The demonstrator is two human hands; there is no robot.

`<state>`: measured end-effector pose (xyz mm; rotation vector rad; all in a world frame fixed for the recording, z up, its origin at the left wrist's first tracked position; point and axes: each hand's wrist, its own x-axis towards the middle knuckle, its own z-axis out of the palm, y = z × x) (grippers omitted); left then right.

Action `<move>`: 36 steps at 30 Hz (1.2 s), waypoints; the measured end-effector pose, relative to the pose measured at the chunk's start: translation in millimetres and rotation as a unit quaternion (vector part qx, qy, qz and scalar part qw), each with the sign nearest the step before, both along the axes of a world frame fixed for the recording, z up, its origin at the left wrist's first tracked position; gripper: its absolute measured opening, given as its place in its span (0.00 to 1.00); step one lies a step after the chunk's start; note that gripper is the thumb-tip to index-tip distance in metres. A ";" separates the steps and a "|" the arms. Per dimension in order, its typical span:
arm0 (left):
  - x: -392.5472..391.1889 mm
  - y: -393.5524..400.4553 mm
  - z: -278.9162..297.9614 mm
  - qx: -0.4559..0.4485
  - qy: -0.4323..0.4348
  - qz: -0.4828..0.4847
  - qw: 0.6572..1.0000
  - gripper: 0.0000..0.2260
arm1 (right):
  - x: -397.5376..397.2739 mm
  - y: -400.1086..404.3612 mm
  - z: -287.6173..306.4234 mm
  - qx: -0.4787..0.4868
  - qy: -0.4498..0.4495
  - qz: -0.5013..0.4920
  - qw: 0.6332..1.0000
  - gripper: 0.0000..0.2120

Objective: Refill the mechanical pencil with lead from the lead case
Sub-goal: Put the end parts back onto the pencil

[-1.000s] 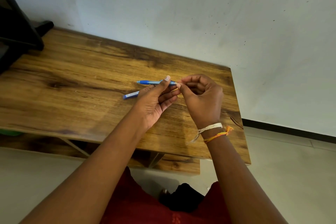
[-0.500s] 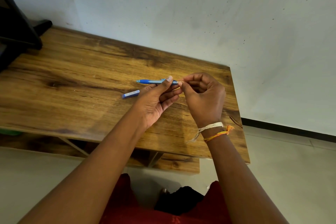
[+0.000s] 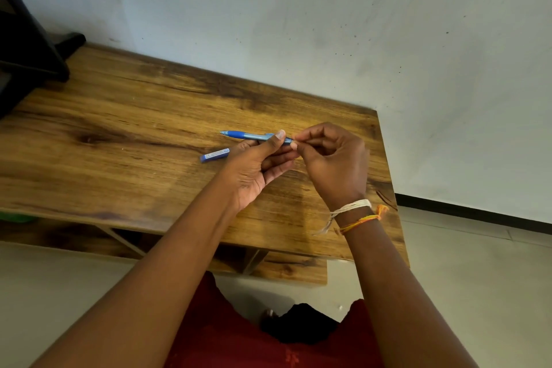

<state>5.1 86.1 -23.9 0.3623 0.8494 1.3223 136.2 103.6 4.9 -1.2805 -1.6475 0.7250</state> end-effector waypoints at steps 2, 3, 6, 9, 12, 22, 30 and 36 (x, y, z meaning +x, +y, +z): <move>2.6 -0.3 0.2 -0.001 0.001 -0.005 1.000 0.04 | 4.3 1.0 -1.4 -0.016 0.026 0.007 1.000 0.08; 4.0 -0.2 0.8 0.000 0.002 -0.008 1.000 0.05 | 6.4 1.2 -1.9 -0.024 0.040 0.011 0.999 0.08; 9.8 -0.4 2.7 -0.002 -0.001 -0.009 1.000 0.04 | 13.1 0.3 -2.1 -0.051 0.068 0.031 0.996 0.08; 17.1 1.7 2.4 -0.005 -0.002 0.009 1.000 0.04 | 23.1 0.2 -5.7 -0.083 0.104 0.054 0.990 0.12; 22.8 3.6 0.9 -0.012 0.004 0.007 1.000 0.05 | 39.9 6.0 -14.5 -0.058 0.066 -0.040 0.995 0.10; 31.6 6.6 -4.3 -0.030 0.018 0.003 0.999 0.07 | 74.2 17.4 -44.0 -0.138 -0.168 -0.217 0.951 0.15; 28.2 6.1 -7.1 -0.027 0.029 0.000 0.999 0.07 | 65.1 18.8 -47.4 -0.098 -0.243 -0.211 0.942 0.11; 24.8 7.0 -7.4 -0.027 0.033 0.015 0.999 0.06 | 47.1 16.6 -34.2 -0.072 -0.113 -0.126 0.983 0.03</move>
